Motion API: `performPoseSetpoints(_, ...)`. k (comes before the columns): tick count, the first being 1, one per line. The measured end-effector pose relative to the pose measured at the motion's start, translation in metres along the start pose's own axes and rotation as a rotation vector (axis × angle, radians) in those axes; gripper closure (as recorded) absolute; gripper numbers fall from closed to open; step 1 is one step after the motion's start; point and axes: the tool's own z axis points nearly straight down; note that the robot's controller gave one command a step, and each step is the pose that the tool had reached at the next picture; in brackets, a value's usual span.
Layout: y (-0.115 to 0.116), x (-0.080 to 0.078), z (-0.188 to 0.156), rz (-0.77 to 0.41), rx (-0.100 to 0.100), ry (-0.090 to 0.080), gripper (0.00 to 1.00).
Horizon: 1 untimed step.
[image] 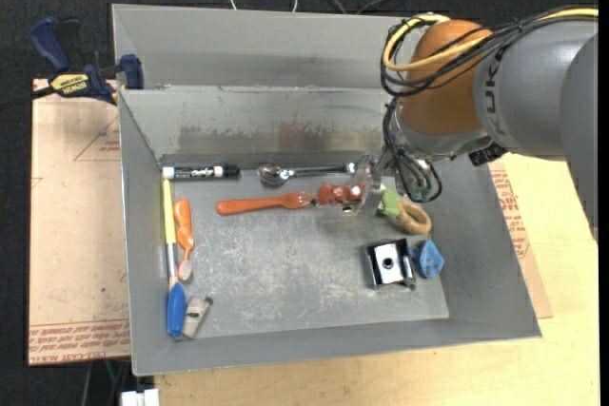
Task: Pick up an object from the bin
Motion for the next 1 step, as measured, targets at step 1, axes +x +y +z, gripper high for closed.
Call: performPoseSetpoints(1,0.0002,-0.0003,-0.0328,0.0,0.0,-0.001,1.0)
